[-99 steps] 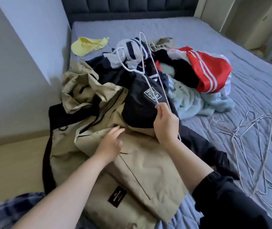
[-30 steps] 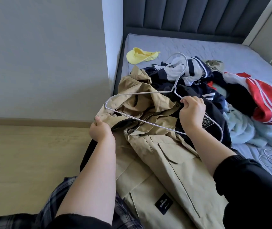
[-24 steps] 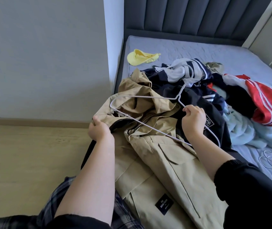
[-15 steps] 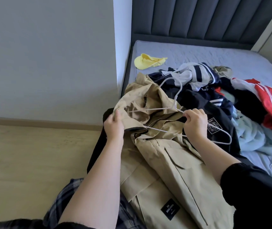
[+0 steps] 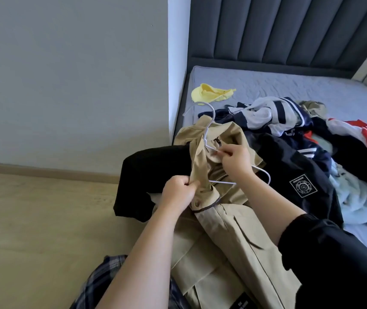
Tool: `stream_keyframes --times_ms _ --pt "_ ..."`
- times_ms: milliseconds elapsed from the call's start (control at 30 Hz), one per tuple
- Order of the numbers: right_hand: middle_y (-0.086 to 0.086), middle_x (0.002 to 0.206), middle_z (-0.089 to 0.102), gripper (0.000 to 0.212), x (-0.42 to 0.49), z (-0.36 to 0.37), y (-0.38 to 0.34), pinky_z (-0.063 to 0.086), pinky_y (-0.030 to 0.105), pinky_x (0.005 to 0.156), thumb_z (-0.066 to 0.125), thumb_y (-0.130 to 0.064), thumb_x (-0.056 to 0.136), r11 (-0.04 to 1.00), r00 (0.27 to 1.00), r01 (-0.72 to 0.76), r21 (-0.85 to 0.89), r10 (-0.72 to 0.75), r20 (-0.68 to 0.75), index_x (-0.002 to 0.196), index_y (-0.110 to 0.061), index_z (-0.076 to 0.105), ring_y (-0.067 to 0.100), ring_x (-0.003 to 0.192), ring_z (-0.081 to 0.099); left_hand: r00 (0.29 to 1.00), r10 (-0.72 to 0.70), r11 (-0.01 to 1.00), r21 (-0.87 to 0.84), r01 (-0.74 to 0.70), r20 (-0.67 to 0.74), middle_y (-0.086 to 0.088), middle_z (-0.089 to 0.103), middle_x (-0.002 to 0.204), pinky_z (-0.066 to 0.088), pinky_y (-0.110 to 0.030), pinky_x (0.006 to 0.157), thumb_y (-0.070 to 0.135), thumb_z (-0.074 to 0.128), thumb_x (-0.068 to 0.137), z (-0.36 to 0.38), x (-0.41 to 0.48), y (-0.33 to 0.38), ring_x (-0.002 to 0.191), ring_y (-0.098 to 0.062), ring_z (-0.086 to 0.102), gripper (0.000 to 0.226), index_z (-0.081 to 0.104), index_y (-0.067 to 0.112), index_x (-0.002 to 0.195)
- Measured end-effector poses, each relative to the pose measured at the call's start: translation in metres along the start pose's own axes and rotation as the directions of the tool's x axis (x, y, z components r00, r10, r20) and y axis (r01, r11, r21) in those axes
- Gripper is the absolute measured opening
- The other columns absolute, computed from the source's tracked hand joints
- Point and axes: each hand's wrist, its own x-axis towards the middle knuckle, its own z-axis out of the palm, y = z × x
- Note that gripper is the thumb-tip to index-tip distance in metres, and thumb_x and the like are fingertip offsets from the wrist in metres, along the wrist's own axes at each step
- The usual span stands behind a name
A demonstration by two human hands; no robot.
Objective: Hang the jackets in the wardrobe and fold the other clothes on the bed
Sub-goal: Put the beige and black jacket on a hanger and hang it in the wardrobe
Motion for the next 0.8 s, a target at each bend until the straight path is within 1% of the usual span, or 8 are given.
stream_keyframes --times_ms 67,133,200,300,433,533,667,800 --pt "-0.007 0.059 0.054 0.021 0.0 -0.004 -0.004 0.033 0.007 0.045 0.061 -0.007 0.088 0.999 0.999 0.032 -0.007 -0.032 0.028 0.078 -0.024 0.069 0.007 0.054 0.045 0.951 0.153 0.912 0.41 -0.031 -0.268 -0.005 0.061 0.086 0.048 -0.036 0.068 0.03 0.064 0.083 0.0 -0.004 0.003 0.085 -0.028 0.059 0.023 0.066 0.012 0.069" --pt "-0.012 0.065 0.056 0.018 -0.001 -0.005 -0.009 0.034 0.004 0.051 0.062 -0.006 0.087 0.997 0.996 0.079 -0.027 -0.078 0.04 0.083 -0.021 0.072 0.004 0.059 0.047 0.797 0.398 0.846 0.518 -0.126 -0.455 -0.01 0.059 0.103 0.046 -0.04 0.077 0.017 0.077 0.069 -0.001 -0.002 0.005 0.099 -0.033 0.055 0.017 0.069 0.005 0.078" --pt "-0.013 0.073 0.056 0.017 -0.001 -0.005 -0.012 0.033 0.001 0.059 0.063 -0.002 0.086 0.988 0.989 0.144 -0.058 -0.142 0.034 0.087 -0.013 0.075 0.003 0.069 0.049 0.69 0.476 0.839 0.516 -0.171 -0.546 -0.019 0.055 0.121 0.041 -0.052 0.092 0.013 0.086 0.055 -0.001 0.002 0.006 0.114 -0.042 0.05 0.047 0.067 0.003 0.097" --pt "-0.006 0.079 0.058 0.017 -0.003 -0.01 -0.015 0.033 0.001 0.066 0.063 0.002 0.085 0.972 0.976 0.218 -0.086 -0.215 0.044 0.089 -0.007 0.076 0.011 0.078 0.051 0.748 0.458 0.835 0.52 -0.177 -0.48 -0.015 0.047 0.137 0.028 -0.058 0.106 0.027 0.084 0.064 -0.002 0.008 0.008 0.131 -0.037 0.04 0.079 0.049 0.011 0.134" --pt "-0.003 0.076 0.06 0.013 -0.012 -0.014 -0.016 0.041 0.028 0.077 0.067 0.005 0.08 0.871 0.888 0.458 -0.178 -0.457 0.045 0.085 -0.004 0.076 0.021 0.083 0.051 0.822 0.364 0.902 0.387 -0.193 -0.437 -0.007 0.066 0.092 0.045 -0.04 0.08 0.019 0.061 0.087 0.0 0.017 0.003 0.092 -0.032 0.061 0.023 0.065 0.015 0.11" --pt "0.01 0.097 0.06 0.015 -0.015 -0.018 -0.003 0.039 0.032 0.088 0.064 0.003 0.082 0.82 0.795 0.477 -0.315 -0.556 -0.242 0.094 -0.002 0.071 0.022 0.097 0.046 0.849 0.196 0.96 0.274 -0.063 -0.491 -0.007 0.068 0.092 0.043 -0.033 0.07 0.021 0.054 0.092 0.007 0.019 -0.002 0.088 -0.03 0.062 0.019 0.066 0.013 0.104" --pt "0.011 0.115 0.049 0.031 -0.009 -0.03 0.035 0.033 0.03 0.094 0.054 0.0 0.079 0.996 0.855 0.016 -0.092 -0.061 -0.515 0.109 -0.006 0.056 0.028 0.11 0.043 0.82 0.14 0.981 0.192 -0.038 -0.555 -0.008 0.07 0.091 0.038 -0.029 0.067 0.024 0.057 0.094 0.011 0.023 -0.006 0.087 -0.031 0.064 0.019 0.067 0.01 0.1" --pt "0.01 0.135 0.038 0.05 0.0 -0.027 0.068 0.033 0.038 0.102 0.059 -0.014 0.081 0.909 0.921 -0.355 -0.217 0.3 -0.25 0.129 -0.015 0.044 0.028 0.125 0.033 0.814 0.1 0.994 0.102 -0.05 -0.573 -0.009 0.07 0.093 0.041 -0.03 0.071 0.021 0.058 0.093 0.013 0.024 -0.006 0.089 -0.03 0.063 0.017 0.068 0.008 0.098"
